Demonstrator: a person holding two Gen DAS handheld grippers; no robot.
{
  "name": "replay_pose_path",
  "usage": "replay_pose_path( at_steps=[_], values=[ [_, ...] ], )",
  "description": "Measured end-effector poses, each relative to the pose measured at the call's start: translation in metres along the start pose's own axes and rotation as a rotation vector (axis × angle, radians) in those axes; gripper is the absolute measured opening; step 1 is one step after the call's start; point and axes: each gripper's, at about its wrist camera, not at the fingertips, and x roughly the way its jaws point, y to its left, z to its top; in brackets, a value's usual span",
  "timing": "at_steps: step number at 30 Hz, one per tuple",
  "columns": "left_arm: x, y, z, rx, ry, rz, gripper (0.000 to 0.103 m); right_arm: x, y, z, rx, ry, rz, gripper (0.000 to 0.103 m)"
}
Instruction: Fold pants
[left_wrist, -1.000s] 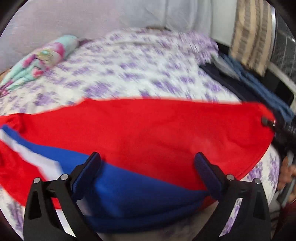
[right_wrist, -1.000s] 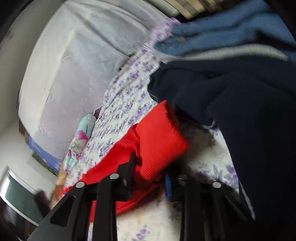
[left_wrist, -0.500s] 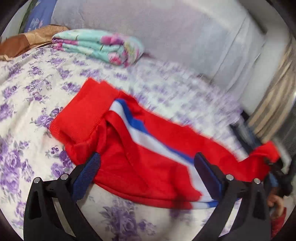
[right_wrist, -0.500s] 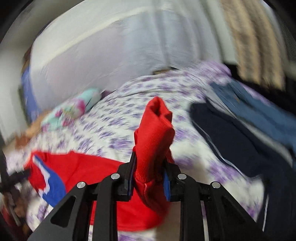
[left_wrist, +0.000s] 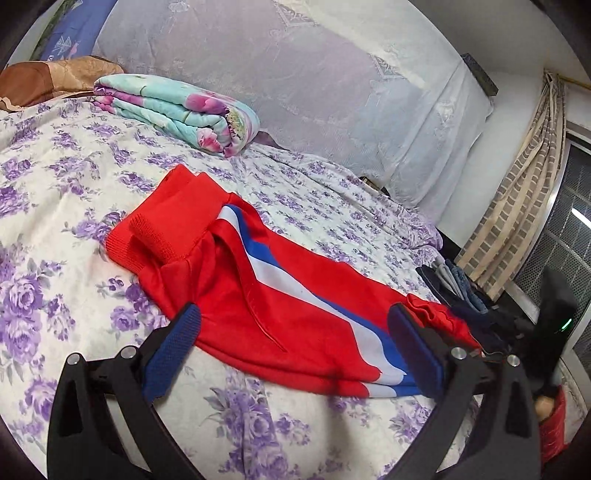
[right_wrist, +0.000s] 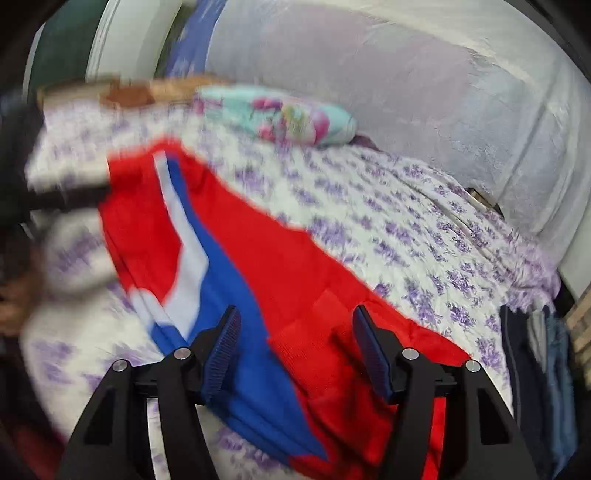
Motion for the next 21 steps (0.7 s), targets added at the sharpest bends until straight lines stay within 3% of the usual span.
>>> replay_pose_path(
  at_steps=[3, 4, 6, 9, 11, 12, 15, 19, 21],
  values=[
    [-0.001, 0.0, -0.001, 0.004, -0.002, 0.003, 0.098, -0.023, -0.041, 0.006, 0.16, -0.08, -0.04, 0.064],
    [-0.001, -0.001, -0.001, 0.004, -0.002, 0.004, 0.098, -0.023, -0.056, 0.004, 0.203, -0.079, -0.099, 0.064],
    [-0.001, -0.001, -0.002, 0.006, 0.0, 0.003, 0.098, -0.016, -0.063, -0.003, 0.228, -0.055, -0.135, 0.064],
    [0.0, -0.002, -0.002, 0.01, 0.006, 0.002, 0.098, 0.008, -0.059, -0.017, 0.225, 0.019, -0.121, 0.064],
    [0.001, -0.002, -0.002, 0.016, 0.012, 0.001, 0.098, 0.044, -0.045, -0.028, 0.174, 0.156, -0.065, 0.069],
    [0.001, -0.003, -0.002, 0.019, 0.014, 0.0, 0.098, 0.051, -0.038, -0.033, 0.157, 0.17, -0.06, 0.069],
    [0.001, -0.002, -0.002, 0.02, 0.023, -0.008, 0.098, 0.04, -0.037, -0.027, 0.14, 0.15, -0.047, 0.069],
    [-0.008, 0.0, 0.0, 0.0, 0.043, -0.016, 0.098, -0.003, -0.061, -0.022, 0.271, -0.062, -0.006, 0.07],
    [-0.023, 0.004, 0.003, -0.018, 0.035, 0.01, 0.098, -0.01, -0.071, -0.023, 0.317, -0.118, -0.038, 0.082]
  ],
)
